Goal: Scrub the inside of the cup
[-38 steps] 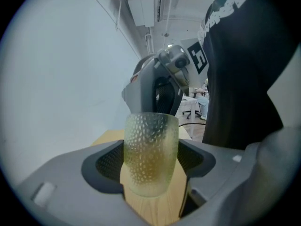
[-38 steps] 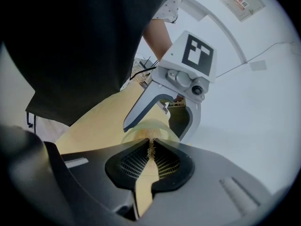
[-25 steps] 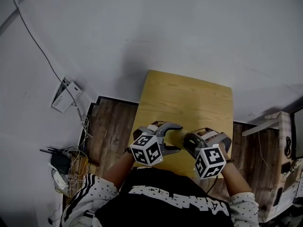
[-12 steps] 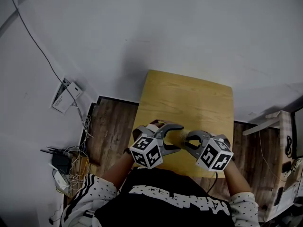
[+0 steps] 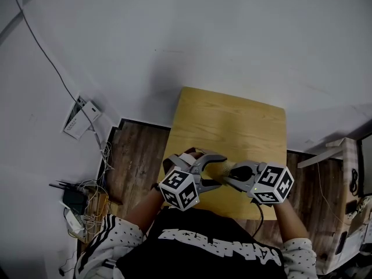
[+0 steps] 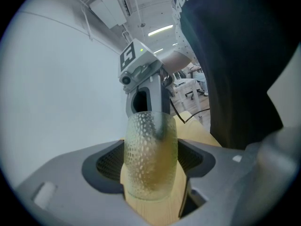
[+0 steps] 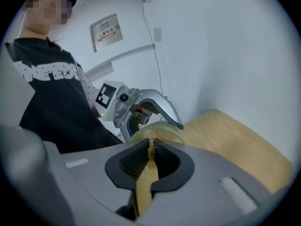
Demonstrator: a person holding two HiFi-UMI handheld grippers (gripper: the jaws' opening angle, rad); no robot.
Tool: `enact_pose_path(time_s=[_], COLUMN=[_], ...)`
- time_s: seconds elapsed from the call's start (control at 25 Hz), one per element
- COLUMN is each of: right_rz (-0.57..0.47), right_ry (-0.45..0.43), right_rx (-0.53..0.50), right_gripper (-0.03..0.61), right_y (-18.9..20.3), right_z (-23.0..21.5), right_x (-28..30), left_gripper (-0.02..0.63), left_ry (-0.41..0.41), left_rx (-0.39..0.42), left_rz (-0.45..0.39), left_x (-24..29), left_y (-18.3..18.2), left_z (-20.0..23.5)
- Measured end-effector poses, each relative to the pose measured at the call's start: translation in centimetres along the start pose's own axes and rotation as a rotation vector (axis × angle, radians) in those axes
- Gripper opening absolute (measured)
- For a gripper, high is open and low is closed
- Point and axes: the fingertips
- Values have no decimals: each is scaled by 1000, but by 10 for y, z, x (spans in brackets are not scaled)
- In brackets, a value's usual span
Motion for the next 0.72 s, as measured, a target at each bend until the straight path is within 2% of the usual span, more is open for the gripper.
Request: enact_pose_path(time_s=[0.4,0.72], right_rz=[-210,-262], right_ry=[-133,-156], right_rx=[308,368], right_gripper=[34,34], right_y=[-13,-16], right_z=[-1,-2], right_x=[-9,-11], left_gripper=[348,348], left_ry=[-22,-32], left_rx=[34,52], left_rz=[-11,-9], left_x=[-3,-5], left_y=[-4,-5], left_z=[3,3])
Point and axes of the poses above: the fingertips, and each gripper's own axes: x forward along the fingers, z to its left, y out of its underside, and after that the axes turned 1 degree about -y, right-handed
